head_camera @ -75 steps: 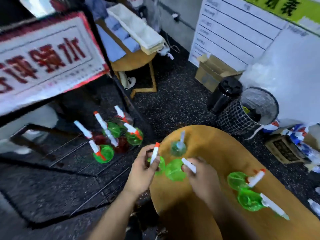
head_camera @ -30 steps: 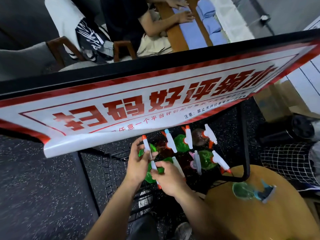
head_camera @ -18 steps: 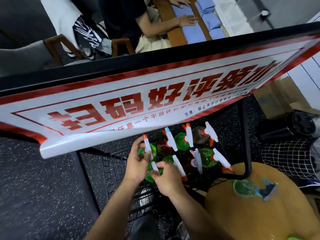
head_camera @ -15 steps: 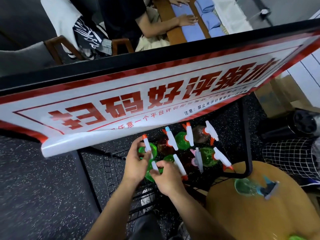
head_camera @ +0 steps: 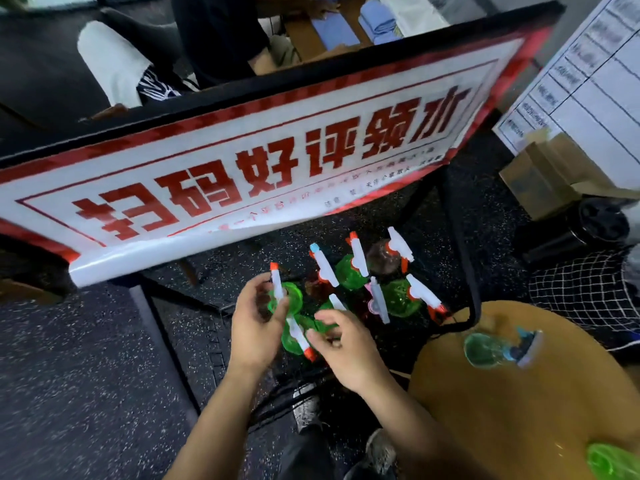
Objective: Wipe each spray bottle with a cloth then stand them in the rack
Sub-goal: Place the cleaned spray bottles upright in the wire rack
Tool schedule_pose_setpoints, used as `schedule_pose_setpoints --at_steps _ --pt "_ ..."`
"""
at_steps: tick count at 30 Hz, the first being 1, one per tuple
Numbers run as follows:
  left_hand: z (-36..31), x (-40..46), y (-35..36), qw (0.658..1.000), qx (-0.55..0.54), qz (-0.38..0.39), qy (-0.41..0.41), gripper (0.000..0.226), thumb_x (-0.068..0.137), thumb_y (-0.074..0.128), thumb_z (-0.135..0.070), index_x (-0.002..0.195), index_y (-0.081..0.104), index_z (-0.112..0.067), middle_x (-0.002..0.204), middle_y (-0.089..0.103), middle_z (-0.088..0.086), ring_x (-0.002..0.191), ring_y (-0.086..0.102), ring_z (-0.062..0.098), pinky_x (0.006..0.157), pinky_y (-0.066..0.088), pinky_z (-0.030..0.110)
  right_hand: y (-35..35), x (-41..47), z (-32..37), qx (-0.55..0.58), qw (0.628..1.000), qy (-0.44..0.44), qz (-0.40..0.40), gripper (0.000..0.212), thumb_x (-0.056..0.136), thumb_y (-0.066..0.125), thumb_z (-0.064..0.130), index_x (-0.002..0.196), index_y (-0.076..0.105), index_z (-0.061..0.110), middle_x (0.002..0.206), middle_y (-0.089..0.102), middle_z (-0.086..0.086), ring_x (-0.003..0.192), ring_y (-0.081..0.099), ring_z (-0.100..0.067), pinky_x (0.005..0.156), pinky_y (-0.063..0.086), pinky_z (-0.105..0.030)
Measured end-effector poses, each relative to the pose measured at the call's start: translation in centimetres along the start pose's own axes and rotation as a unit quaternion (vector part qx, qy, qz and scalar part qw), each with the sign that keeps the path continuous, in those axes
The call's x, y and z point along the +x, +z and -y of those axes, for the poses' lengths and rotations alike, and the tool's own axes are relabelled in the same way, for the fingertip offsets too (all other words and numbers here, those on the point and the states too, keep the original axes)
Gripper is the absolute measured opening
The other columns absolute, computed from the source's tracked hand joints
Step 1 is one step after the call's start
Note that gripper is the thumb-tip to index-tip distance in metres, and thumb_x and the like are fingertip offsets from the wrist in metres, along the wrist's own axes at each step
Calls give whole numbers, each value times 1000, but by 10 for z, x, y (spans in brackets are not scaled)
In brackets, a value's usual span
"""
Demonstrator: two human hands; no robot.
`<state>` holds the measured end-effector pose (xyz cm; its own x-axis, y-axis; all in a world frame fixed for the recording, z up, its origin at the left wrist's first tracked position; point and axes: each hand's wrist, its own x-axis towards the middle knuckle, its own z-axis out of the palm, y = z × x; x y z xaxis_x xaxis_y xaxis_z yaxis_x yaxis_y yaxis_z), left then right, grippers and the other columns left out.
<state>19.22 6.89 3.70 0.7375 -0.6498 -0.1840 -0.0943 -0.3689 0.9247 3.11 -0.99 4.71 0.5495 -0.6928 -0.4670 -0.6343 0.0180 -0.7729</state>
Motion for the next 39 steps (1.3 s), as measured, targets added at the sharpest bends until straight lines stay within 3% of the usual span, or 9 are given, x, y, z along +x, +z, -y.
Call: schedule_pose_setpoints --at_steps 6,15,20,22,26,28,31,34,39 --pt "-50 -43 54 995 2 63 76 48 95 77 -4 135 59 -24 115 66 -5 101 62 1 90 51 17 -58 -54 -33 76 995 -23 -61 24 95 77 31 117 68 35 119 65 17 99 66 0 80 53 -14" --pt "-99 -118 204 958 20 259 121 47 95 78 -5 136 60 -20 113 64 2 93 62 9 91 47 13 -172 -135 -144 142 970 46 -191 27 96 77 31 121 66 32 111 70 17 97 64 10 77 48 -6" --pt "-103 -150 275 934 54 336 107 48 97 77 -14 139 57 -27 115 64 -3 93 65 10 87 49 11 -214 -174 -214 150 947 82 -271 29 93 79 28 120 68 29 110 69 18 97 64 13 78 52 -9" --pt "-97 -155 300 925 85 353 109 50 98 76 -18 140 54 -31 117 65 -7 92 67 3 85 51 13 -227 -187 -235 164 936 97 -296 29 90 82 28 110 66 40 107 68 22 92 67 10 76 52 -11" --pt "-83 -155 345 916 153 366 64 55 103 70 -28 153 47 -25 129 60 -10 88 67 -9 77 53 12 -246 -208 -273 186 919 119 -325 32 88 85 25 102 64 46 111 72 12 89 71 -3 82 60 -30" --pt "-78 -154 365 913 164 372 27 58 105 65 -34 157 42 -25 140 57 -3 91 68 -4 82 59 26 -254 -221 -293 189 912 128 -340 31 89 84 26 106 65 43 113 73 9 93 71 -5 85 61 -30" --pt "-70 -150 387 908 201 367 12 64 105 62 -44 161 36 -28 150 55 2 107 74 23 96 59 50 -268 -240 -316 190 906 143 -350 30 91 81 27 117 68 33 115 71 9 94 70 -2 85 61 -28" --pt "-63 -150 409 899 251 360 2 71 105 61 -47 165 29 -28 147 58 11 119 66 40 99 57 55 -282 -260 -336 203 893 165 -366 29 92 81 24 118 69 27 112 72 5 91 71 -4 81 61 -29" --pt "-54 -156 426 916 192 353 -5 46 106 62 -38 149 44 -41 137 65 9 104 73 36 86 63 60 -299 -289 -360 160 878 178 -416 34 88 84 22 116 67 33 111 72 10 93 69 2 76 57 -16"
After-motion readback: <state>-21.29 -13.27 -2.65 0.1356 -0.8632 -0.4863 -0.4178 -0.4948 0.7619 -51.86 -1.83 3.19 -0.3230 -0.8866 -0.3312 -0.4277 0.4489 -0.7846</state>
